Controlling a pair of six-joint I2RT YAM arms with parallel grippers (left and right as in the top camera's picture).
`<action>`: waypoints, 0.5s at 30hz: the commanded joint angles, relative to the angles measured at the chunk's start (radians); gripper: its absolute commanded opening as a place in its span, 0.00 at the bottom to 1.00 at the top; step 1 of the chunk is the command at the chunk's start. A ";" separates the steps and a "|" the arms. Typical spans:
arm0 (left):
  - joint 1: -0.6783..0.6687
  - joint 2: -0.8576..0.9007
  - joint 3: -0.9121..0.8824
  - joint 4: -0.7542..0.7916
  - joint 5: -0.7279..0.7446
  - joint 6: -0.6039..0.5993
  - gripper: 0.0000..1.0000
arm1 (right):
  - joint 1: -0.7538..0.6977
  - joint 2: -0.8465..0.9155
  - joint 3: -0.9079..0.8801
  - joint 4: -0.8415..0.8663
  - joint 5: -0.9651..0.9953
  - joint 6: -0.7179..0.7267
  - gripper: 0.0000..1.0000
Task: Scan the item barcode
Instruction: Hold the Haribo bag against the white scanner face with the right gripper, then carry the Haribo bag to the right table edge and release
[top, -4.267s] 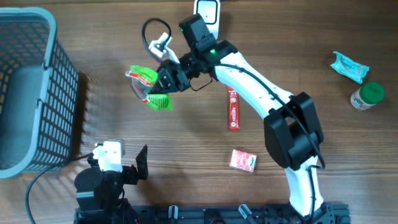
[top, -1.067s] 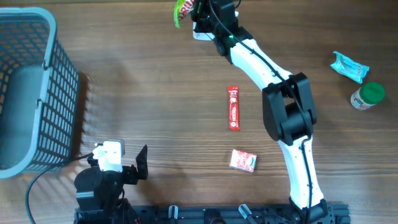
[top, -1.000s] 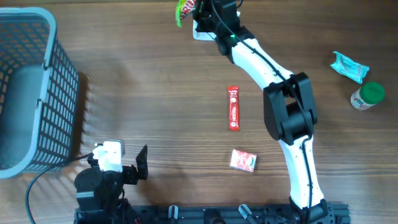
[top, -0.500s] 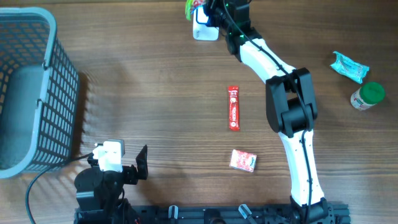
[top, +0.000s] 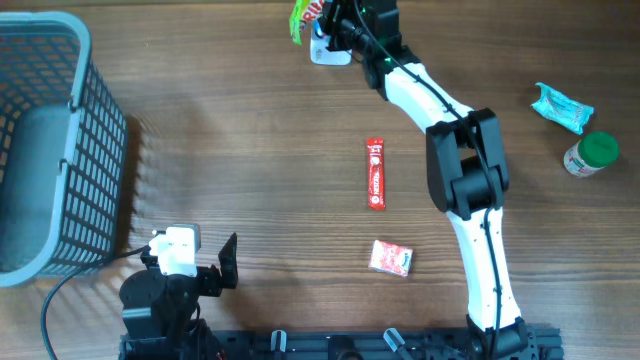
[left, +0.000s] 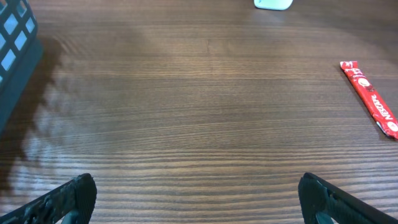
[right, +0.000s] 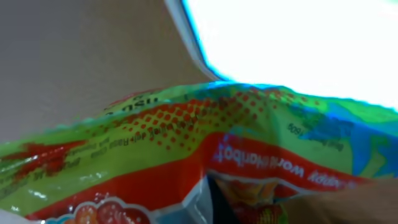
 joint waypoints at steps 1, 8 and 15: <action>-0.005 -0.009 -0.007 0.002 -0.002 0.011 1.00 | -0.036 0.023 0.034 -0.076 -0.016 0.006 0.05; -0.005 -0.009 -0.007 0.002 -0.002 0.011 1.00 | -0.048 0.023 0.034 0.029 -0.010 -0.090 0.04; -0.005 -0.009 -0.007 0.002 -0.002 0.011 1.00 | -0.087 -0.085 0.065 -0.037 -0.031 -0.437 0.05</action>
